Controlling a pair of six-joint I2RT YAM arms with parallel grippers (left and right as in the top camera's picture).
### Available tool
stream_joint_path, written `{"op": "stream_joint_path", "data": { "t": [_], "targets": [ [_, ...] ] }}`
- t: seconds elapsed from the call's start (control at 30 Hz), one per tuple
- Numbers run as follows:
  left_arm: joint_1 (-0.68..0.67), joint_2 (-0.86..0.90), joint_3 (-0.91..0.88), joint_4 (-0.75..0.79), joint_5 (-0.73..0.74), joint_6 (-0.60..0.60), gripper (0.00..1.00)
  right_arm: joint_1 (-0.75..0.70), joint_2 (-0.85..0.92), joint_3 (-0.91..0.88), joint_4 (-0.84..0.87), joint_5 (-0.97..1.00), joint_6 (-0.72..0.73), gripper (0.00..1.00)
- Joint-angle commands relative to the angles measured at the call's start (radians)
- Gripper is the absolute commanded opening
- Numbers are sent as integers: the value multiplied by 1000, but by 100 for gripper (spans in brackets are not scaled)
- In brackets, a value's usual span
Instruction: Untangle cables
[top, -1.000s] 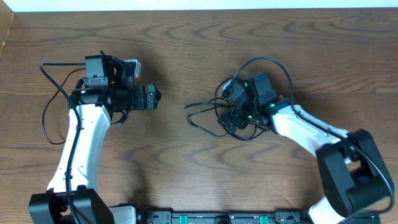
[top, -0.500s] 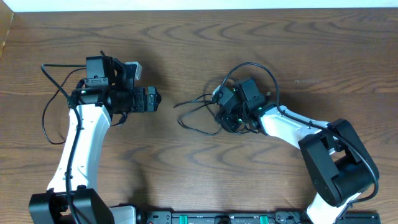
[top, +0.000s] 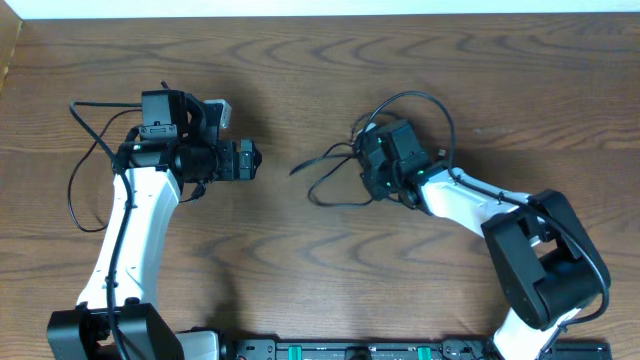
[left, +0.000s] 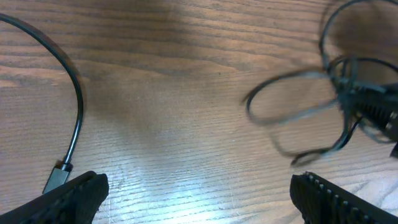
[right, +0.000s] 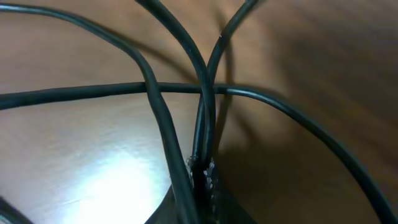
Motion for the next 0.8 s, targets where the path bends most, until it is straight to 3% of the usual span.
{"op": "stream_joint_path", "data": {
  "t": [0.0, 0.3, 0.47, 0.77],
  "targets": [
    [-3, 10, 9, -4, -2, 13, 98, -63, 21, -3, 32, 87, 96, 1],
    [-3, 10, 9, -23, 5, 13, 98, -218, -11, 10, 90, 86, 152, 1],
    [-9, 10, 9, -25, 108, 23, 98, -320, -47, 37, 90, 87, 152, 1],
    [-148, 10, 9, -14, 126, 85, 98, -560, -48, 80, 126, 86, 224, 1]
  ]
}}
